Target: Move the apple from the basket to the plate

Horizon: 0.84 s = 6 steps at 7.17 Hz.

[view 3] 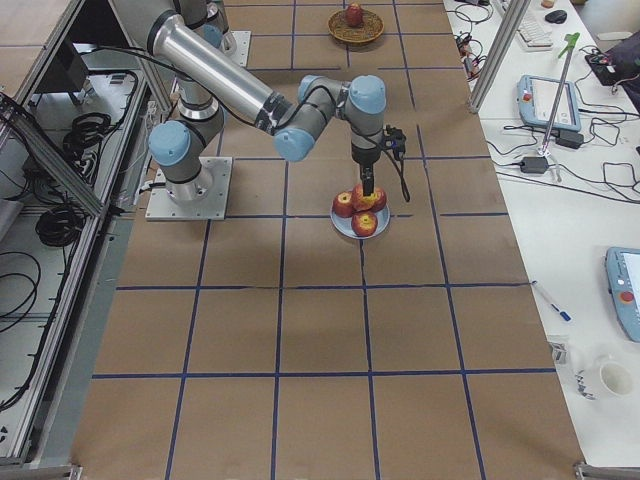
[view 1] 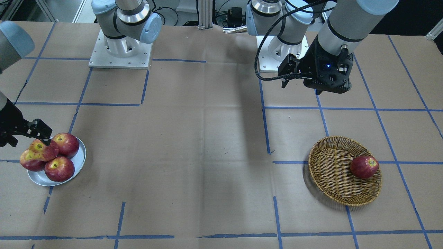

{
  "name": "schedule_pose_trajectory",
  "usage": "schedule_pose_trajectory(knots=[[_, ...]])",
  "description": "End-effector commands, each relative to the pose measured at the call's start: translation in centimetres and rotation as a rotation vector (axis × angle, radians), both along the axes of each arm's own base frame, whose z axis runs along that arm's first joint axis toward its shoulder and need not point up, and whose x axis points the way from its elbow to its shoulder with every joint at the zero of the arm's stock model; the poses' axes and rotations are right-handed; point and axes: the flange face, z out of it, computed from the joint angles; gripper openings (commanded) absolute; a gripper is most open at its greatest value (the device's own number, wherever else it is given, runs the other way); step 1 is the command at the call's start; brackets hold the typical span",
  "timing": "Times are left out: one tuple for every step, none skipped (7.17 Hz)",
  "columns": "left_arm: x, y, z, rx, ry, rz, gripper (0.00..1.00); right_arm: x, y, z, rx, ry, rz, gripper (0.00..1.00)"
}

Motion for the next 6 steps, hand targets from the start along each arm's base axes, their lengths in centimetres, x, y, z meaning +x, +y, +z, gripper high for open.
schedule_pose_trajectory(knots=[[0.0,0.0,0.1,-0.003,0.000,-0.001,0.99,6.8,-0.2,6.8,0.055,-0.022,-0.039,1.00],[0.0,0.1,0.0,-0.001,-0.001,-0.004,0.99,11.2,-0.2,8.9,0.088,-0.034,-0.053,1.00],[0.0,0.1,0.1,-0.003,-0.002,-0.006,0.99,15.2,0.2,9.7,0.112,-0.038,-0.076,1.00],[0.0,0.2,0.2,-0.004,-0.004,-0.008,0.99,18.7,1.3,10.6,0.101,-0.031,-0.096,1.00],[0.0,0.2,0.3,-0.006,-0.004,-0.009,0.99,20.8,2.5,11.5,0.084,0.011,-0.111,1.00],[0.0,0.4,0.3,-0.006,-0.005,-0.011,0.99,21.0,2.8,11.6,0.084,0.030,-0.097,1.00]])
